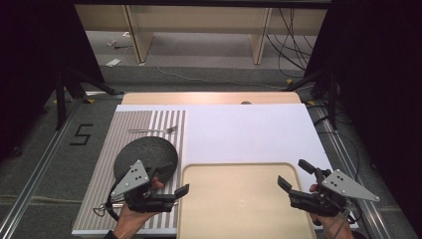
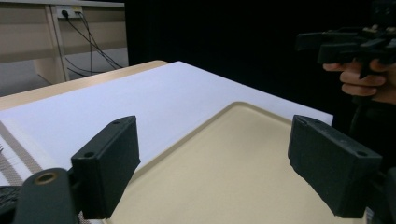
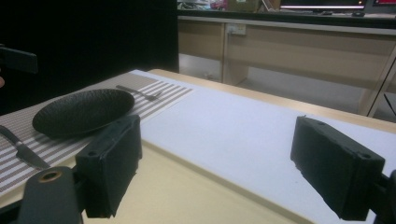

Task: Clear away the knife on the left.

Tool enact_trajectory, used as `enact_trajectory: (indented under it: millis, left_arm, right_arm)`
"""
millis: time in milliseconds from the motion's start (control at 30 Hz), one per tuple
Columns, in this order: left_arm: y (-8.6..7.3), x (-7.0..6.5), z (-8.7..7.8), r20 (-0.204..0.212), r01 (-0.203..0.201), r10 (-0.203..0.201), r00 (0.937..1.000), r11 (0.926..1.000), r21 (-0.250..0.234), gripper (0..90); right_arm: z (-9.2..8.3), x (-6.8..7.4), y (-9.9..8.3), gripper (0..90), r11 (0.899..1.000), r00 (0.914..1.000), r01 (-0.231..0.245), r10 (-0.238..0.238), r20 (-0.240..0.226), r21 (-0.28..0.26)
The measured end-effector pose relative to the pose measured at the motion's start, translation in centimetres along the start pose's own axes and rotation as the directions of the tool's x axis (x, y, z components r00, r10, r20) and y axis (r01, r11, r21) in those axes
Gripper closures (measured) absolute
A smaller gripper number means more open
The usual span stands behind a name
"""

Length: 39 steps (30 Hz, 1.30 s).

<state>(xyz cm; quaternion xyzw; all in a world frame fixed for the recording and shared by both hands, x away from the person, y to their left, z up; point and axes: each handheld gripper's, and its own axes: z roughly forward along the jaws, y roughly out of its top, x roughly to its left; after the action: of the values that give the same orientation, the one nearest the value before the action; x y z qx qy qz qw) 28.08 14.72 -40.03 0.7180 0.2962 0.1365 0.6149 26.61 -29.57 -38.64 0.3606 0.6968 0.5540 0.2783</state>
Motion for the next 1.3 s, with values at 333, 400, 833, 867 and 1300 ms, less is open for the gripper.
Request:
enact_trajectory:
  millis: [333, 400, 833, 867, 1300]
  left_arm:
    - [1.3, 0.6, -0.3, 0.029, -0.014, 0.013, 0.9995, 0.9987, 0.049, 16.6]
    - [1.6, 0.7, -0.4, 0.033, -0.01, 0.009, 0.9994, 0.9988, 0.048, 17.6]
    - [1.0, 0.6, 0.9, 0.064, -0.103, 0.088, 0.994, 0.9524, 0.287, 17.3]
    - [0.9, 0.6, 0.9, 0.067, -0.1, 0.084, 0.9942, 0.9501, 0.296, 17.3]
    - [0.1, 2.7, -0.5, -0.004, -0.092, 0.104, 0.9945, 0.8945, 0.437, 19.8]
  right_arm:
    - [0.0, 0.0, 0.0, 17.4, 1.0, 1.0, -0.004, 0.004, -0.001, 0.002]
    - [0.0, 0.0, 0.0, 17.4, 1.0, 1.0, -0.002, 0.002, -0.003, 0.002]
    - [-0.1, 0.0, 0.0, 17.4, 1.0, 1.0, -0.002, 0.002, 0.001, 0.002]
    - [-0.1, 0.0, 0.0, 17.4, 1.0, 1.0, -0.002, 0.002, 0.001, -0.001]
    - [0.1, 0.1, -0.1, 17.4, 1.0, 1.0, 0.004, -0.004, -0.006, 0.009]
